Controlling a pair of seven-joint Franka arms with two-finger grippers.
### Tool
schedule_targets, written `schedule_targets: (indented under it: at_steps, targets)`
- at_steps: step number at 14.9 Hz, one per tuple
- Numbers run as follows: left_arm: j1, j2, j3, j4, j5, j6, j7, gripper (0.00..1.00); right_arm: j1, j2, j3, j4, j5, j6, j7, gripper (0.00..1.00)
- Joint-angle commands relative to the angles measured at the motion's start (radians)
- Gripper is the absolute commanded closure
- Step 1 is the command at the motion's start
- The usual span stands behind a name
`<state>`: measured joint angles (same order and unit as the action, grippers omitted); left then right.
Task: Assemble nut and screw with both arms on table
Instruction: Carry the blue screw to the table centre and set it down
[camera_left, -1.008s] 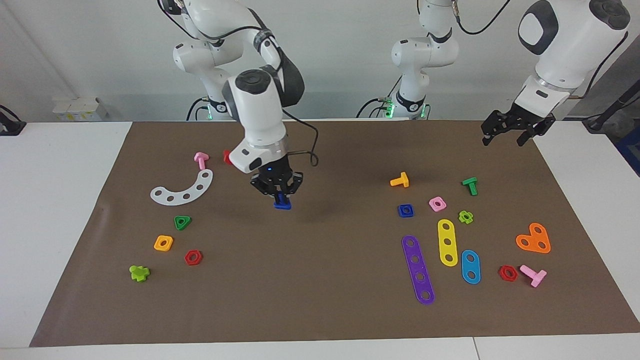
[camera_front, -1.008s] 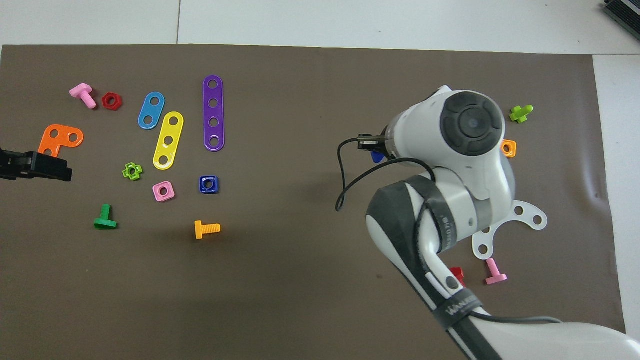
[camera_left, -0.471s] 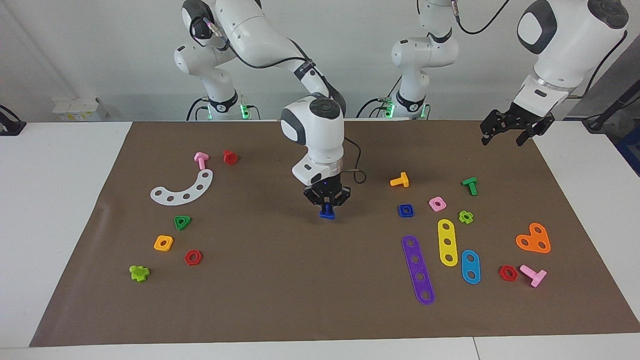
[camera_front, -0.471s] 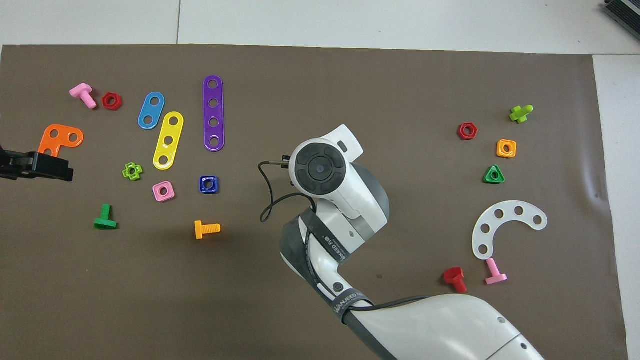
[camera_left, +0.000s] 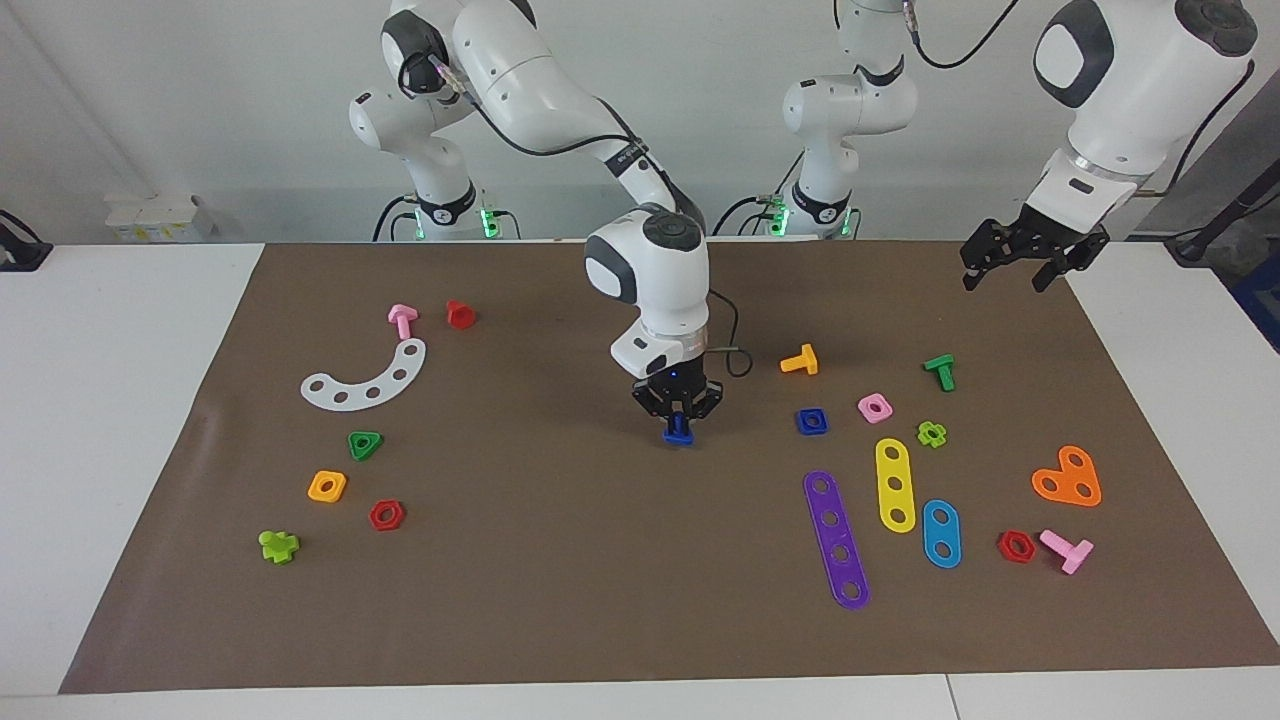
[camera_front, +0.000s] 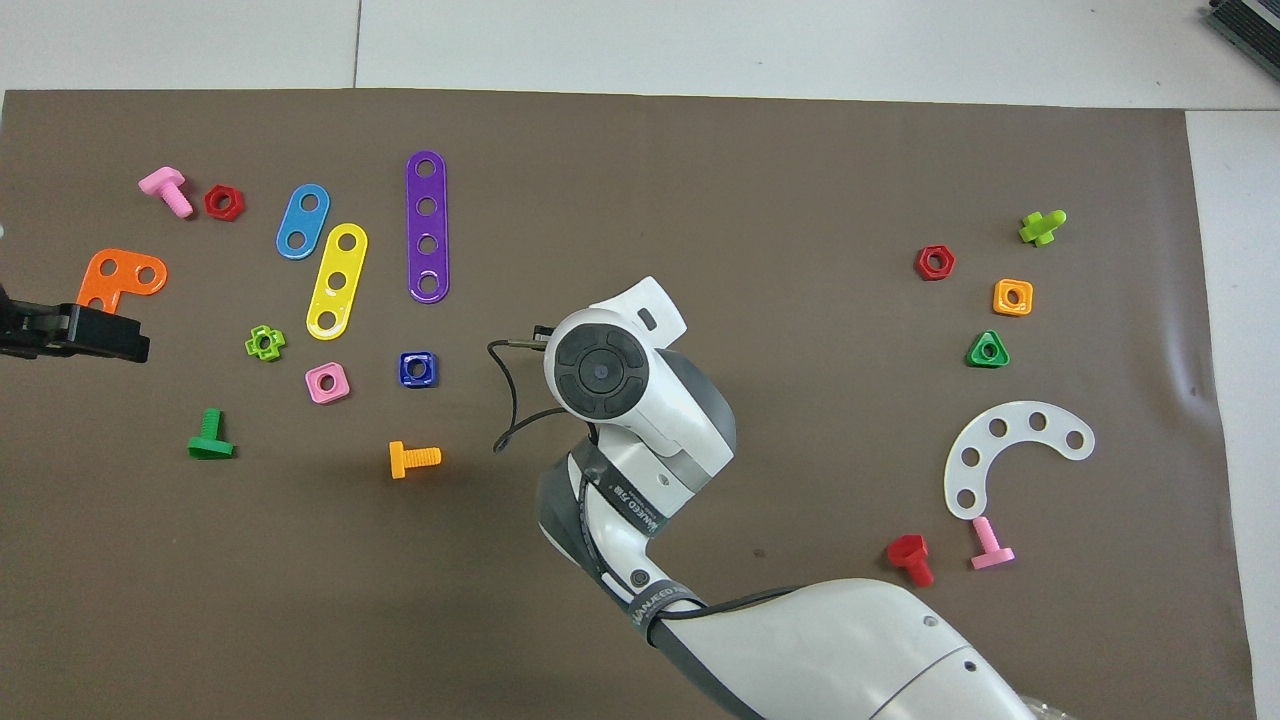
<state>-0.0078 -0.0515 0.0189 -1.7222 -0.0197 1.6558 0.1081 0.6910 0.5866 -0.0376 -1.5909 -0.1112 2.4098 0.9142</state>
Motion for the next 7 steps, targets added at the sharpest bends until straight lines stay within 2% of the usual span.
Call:
schedule_targets:
  at_steps: [1, 4, 7]
  targets:
    - [-0.009, -0.028, -0.007, -0.043, -0.011, 0.027, -0.068, 0.0, 0.002, 0.002, -0.005, -0.005, -0.033, 0.029, 0.037, 0.0]
    - [-0.044, -0.004, -0.008, -0.042, -0.045, 0.048, -0.158, 0.0, -0.013, -0.019, -0.016, 0.015, -0.015, 0.025, 0.032, 0.0]
    - [-0.118, 0.051, -0.005, -0.036, -0.042, 0.078, -0.202, 0.0, -0.097, -0.141, -0.018, 0.005, -0.015, -0.052, 0.02, 0.0]
